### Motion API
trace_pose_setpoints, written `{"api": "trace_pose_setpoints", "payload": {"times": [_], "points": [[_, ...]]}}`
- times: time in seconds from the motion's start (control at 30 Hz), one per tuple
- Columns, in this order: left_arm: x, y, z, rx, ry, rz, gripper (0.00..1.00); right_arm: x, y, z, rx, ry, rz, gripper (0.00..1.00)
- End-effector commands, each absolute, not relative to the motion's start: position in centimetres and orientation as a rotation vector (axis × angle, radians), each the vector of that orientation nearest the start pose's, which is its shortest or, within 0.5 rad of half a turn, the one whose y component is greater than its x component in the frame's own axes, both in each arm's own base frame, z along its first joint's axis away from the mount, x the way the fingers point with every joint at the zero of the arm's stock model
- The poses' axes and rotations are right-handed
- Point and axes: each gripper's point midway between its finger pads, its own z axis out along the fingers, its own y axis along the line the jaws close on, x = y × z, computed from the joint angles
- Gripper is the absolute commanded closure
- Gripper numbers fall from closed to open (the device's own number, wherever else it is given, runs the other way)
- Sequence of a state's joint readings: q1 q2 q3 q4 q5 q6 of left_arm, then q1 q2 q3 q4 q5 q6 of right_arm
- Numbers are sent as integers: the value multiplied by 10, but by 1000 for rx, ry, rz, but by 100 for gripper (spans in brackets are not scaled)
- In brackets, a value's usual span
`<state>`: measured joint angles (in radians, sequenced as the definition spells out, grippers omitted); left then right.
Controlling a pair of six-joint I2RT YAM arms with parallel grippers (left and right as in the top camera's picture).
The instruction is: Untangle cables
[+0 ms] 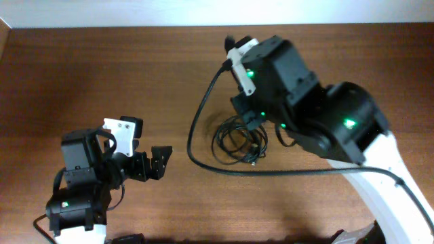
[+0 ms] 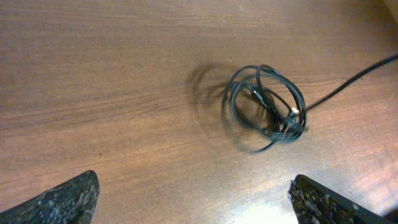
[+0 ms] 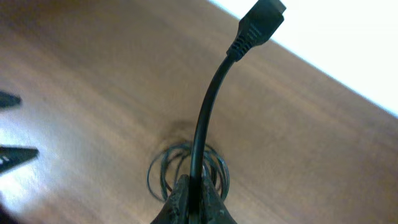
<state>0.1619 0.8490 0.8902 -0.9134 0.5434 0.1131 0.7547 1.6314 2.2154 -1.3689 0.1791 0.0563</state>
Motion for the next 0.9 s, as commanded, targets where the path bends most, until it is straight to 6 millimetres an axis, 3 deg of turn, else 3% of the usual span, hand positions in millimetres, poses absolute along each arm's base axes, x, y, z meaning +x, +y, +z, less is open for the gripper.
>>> {"api": "trace_pose_setpoints", "payload": {"times": [0.0, 0.07, 0.13, 0.2, 0.3, 0.37, 0.47, 0.53, 0.6, 0.63, 0.73, 0.87], "points": [[237, -63, 208, 258, 2339, -562, 1, 291, 224, 455, -650, 2063, 215, 96], [234, -85, 199, 418, 2317, -585, 1, 283, 218, 469, -641, 2036, 237, 96], [234, -121, 213, 650, 2184, -642, 1, 278, 214, 453, -675, 2101, 206, 96], [236, -151, 210, 841, 2112, -662, 1, 274, 215, 449, -697, 2120, 218, 96], [257, -188, 164, 973, 2192, -682, 1, 268, 215, 445, -718, 2136, 237, 96], [266, -212, 120, 1040, 2268, -735, 1, 266, 213, 444, -721, 2143, 234, 96], [278, -238, 73, 1187, 2235, -755, 1, 264, 211, 442, -728, 2156, 228, 96], [291, -244, 77, 1034, 2272, -795, 1, 261, 208, 436, -740, 2182, 215, 96], [308, -253, 92, 698, 2352, -920, 1, 259, 207, 434, -746, 2190, 214, 96], [312, -258, 99, 623, 2347, -956, 1, 259, 207, 434, -746, 2191, 213, 96], [314, -279, 114, 661, 2250, -984, 1, 258, 207, 432, -752, 2200, 214, 96], [308, -288, 108, 612, 2296, -942, 1, 255, 205, 429, -760, 2217, 205, 96]]}}
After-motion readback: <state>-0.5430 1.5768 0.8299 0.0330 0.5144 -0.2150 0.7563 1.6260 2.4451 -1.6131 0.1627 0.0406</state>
